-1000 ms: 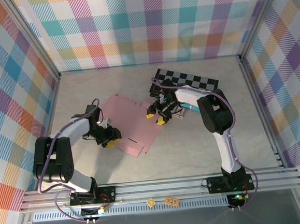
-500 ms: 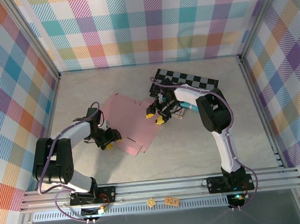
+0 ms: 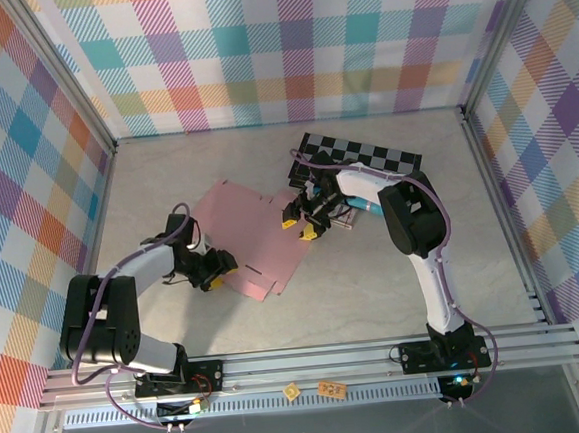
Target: Fold the paper box
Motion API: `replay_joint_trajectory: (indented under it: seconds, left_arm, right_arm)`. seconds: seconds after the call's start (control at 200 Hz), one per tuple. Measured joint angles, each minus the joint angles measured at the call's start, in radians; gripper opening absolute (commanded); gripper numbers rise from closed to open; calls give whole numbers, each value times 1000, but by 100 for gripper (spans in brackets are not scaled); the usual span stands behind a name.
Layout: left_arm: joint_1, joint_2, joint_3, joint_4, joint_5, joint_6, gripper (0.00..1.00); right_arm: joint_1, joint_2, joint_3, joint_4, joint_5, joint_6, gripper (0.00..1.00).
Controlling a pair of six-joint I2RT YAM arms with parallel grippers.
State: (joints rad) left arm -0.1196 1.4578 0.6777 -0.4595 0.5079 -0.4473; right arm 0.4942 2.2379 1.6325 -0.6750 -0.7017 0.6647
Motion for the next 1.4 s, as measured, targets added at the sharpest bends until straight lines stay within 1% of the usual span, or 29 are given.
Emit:
replay_joint_trajectory:
  seconds: [0.095,0.225,0.595,0.99,1.24,1.4]
  left_arm:
    - [-3,-10,-13,18,35,-13,51]
    - [-3,-21,-14,18,53,-17,50]
    - [-3,-127,-13,10,69,-55,48]
    - [-3,-186,-12,-64,72,-58,47]
    - [-3,-190,-12,-49,80,-85,36]
    - [-3,-177,-13,-17,84,-103,21]
  right_arm:
    - [-3,2,0,-3,-7,0,59]
    - [-7,4,0,-4,-18,0,59]
    - [-11,5,0,-8,-24,-1,60]
    - [-25,13,20,-34,-24,-3,60]
    - [-25,19,28,-42,-22,-5,59]
    - [-25,19,28,-43,-22,-5,59]
